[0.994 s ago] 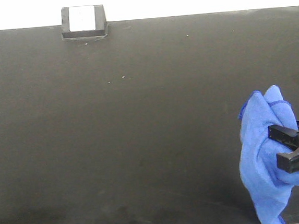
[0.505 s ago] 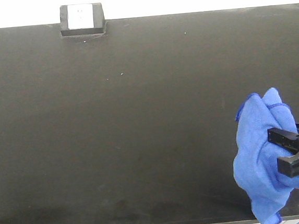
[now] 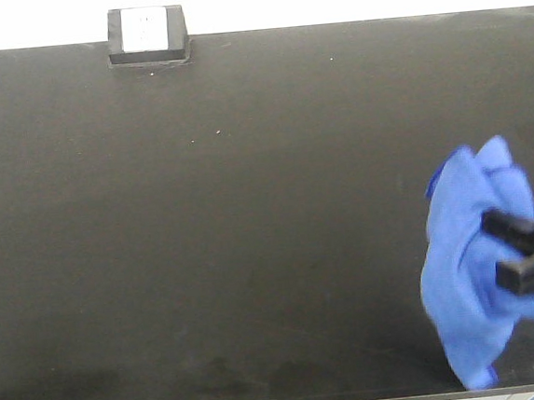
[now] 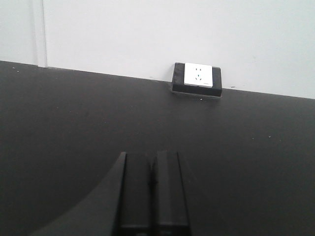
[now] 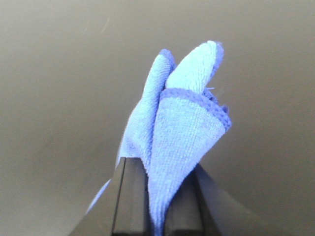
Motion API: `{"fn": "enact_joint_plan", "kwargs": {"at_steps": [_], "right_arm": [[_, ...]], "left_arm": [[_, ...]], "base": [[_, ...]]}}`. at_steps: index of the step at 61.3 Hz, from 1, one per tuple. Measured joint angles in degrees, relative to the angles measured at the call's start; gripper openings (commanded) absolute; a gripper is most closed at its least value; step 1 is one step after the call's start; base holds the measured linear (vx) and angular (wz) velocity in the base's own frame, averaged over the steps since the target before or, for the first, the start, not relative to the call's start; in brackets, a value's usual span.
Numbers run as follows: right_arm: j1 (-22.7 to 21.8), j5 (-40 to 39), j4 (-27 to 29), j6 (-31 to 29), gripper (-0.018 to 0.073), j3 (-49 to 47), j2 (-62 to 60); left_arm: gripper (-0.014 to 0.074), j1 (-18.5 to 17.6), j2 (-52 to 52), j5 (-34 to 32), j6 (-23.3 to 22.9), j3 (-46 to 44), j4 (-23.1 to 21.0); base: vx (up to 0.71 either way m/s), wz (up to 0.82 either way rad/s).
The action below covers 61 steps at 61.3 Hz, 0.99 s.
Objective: Wipe right workspace with blue cloth
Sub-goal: 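Lower the held cloth toward the black countertop with the right gripper, then press the cloth down and drag it across the countertop with the right gripper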
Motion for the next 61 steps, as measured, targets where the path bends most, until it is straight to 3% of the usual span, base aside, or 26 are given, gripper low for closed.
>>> {"fn": "enact_joint_plan", "kwargs": {"at_steps": [13,18,30,38,48,61], "right_arm": [[0.0,-22.48,1.12,-6.55,0.0002,6.18,6.04],[0.0,-27.68,1.74,-7.03,0.0002,7.96,11.52],[0.52,-31.24,1.96,-7.35,0.0002,7.58,29.28],[3.23,-31.53,1.96,-7.04,0.0002,3.74,38.53],[11.86,-30.66,2.27,-3.34,0.0002,-2.78,47.78],[28.93,-30.46,4.59,3.45,0.0002,-11.66,53.97]], "left_arm": [[-0.0006,0.0,0.0,0.0,0.0,0.0,0.0],[-0.0006,0.0,0.0,0.0,0.0,0.0,0.0],[-0.0006,0.0,0.0,0.0,0.0,0.0,0.0],[-0.0006,0.0,0.0,0.0,0.0,0.0,0.0],[-0.0006,0.0,0.0,0.0,0.0,0.0,0.0],[-0.0006,0.0,0.0,0.0,0.0,0.0,0.0]], "base": [[0.0,0.0],[0.0,0.0],[0.0,0.0],[0.0,0.0],[0.0,0.0],[0.0,0.0]]}}
